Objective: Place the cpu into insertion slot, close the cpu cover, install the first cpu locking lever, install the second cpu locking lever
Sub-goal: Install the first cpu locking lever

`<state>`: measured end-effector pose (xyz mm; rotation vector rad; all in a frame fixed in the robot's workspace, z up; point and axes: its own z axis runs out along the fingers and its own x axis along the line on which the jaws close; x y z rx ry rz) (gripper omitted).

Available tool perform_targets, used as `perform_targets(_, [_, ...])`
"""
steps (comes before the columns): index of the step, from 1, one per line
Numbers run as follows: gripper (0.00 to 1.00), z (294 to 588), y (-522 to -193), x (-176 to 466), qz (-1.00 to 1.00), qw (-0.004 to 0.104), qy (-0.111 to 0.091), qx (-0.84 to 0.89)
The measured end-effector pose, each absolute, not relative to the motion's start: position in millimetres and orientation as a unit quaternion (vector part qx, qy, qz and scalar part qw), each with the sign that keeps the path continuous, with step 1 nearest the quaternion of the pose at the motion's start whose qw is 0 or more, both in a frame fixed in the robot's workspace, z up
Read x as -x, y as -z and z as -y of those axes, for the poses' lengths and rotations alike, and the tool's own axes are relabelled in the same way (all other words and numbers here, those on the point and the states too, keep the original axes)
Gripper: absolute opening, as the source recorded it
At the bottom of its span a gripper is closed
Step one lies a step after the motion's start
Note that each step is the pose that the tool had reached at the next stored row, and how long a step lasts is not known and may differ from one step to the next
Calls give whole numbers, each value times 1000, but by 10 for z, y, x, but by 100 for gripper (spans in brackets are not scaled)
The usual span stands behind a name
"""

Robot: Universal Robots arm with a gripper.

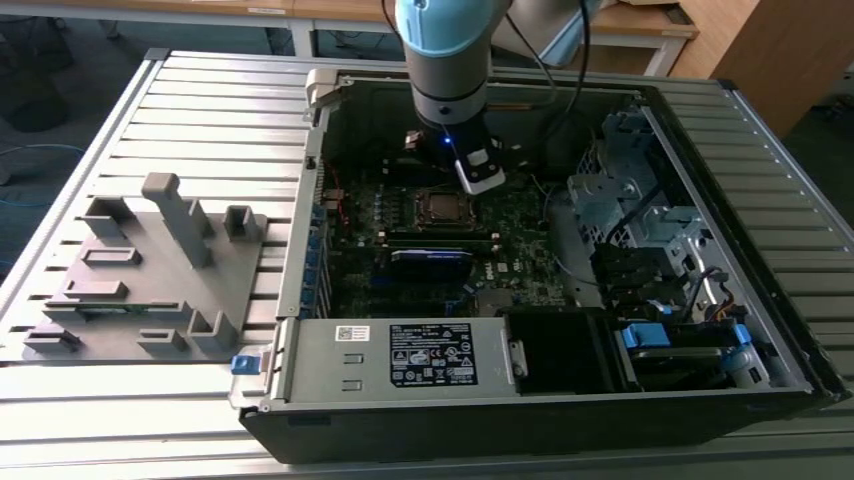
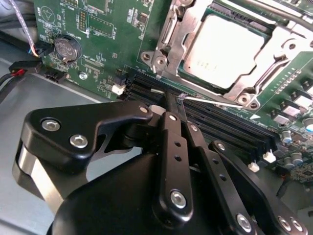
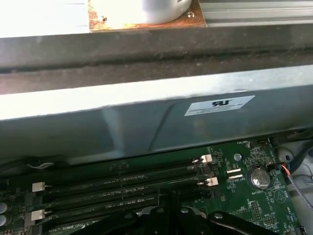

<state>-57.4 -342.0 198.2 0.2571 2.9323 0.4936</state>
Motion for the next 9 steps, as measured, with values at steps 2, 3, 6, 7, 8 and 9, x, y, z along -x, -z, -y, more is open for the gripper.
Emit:
perform_targets(2, [10,3420,-1971,607,-979,86,-166,-84])
perform_targets(3, [10,3420,-1966,619,-978,91,-166,-84])
perform_targets(6, [10,3419,-1950,648,-977,103,-167,-82])
perform_targets(7, [10,3419,-1942,659,-977,107,-167,-81])
perform_targets(8, [10,3419,-1935,672,-976,109,-167,-81])
perform_targets(9, [10,3419,-1931,686,-976,111,-167,-80])
